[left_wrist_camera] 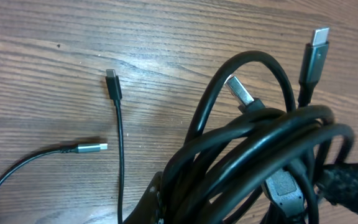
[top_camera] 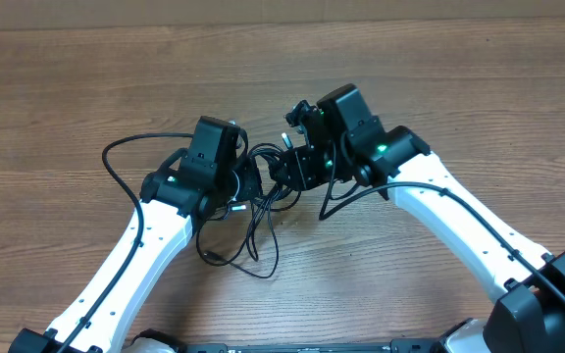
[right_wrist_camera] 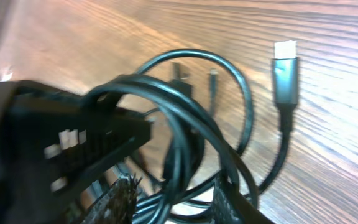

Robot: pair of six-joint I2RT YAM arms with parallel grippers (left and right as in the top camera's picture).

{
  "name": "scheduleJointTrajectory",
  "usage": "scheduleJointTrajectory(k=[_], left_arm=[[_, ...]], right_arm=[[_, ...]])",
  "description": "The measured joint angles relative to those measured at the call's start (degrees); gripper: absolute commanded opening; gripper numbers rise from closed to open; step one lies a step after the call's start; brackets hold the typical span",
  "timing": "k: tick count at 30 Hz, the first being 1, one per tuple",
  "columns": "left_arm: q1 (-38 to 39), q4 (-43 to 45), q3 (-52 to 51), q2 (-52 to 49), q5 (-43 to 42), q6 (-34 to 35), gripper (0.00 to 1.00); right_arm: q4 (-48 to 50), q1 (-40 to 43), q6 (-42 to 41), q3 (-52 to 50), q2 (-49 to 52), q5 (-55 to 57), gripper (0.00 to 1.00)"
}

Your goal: Untangle cables

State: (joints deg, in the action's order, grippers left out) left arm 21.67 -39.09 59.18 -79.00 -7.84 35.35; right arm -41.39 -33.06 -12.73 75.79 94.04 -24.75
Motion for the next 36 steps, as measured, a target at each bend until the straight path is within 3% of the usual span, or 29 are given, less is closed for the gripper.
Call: scheduleJointTrajectory(k=[7,13,16,19,24,36], left_arm=[[0.02,0.66,-0.02,0.0,0.0,4.96,0.04],[0.02,2.23,-0.02,-0.02,-0.04,8.15,0.04],[0.02,2.36,-0.02,-0.02,-0.09,8.76,0.04],[0.0,2.34,-0.02,-0.02,0.0,9.27,0.04],[0.0,2.4,-0.02,-0.02,0.0,9.05,0.04],[0.0,3.17,-0.02,-0.02,0.02,4.68,0.04]], right_arm=[[-1.36,-2.19,-5.55,0.04,0.85,9.38,0.33],[-1.16,-2.19,-6.97,0.28,3.45,8.41,0.09],[-0.81,-2.21,-7.43,0.33,4.07,7.1,0.04],[-0.24,-2.05,-7.67,0.33,4.13,5.55,0.06],[-0.2,-1.14,-7.58,0.33,4.33,2.67,0.25],[-0.2,3.1,-7.17,0.33,4.13,-6.71,0.31]])
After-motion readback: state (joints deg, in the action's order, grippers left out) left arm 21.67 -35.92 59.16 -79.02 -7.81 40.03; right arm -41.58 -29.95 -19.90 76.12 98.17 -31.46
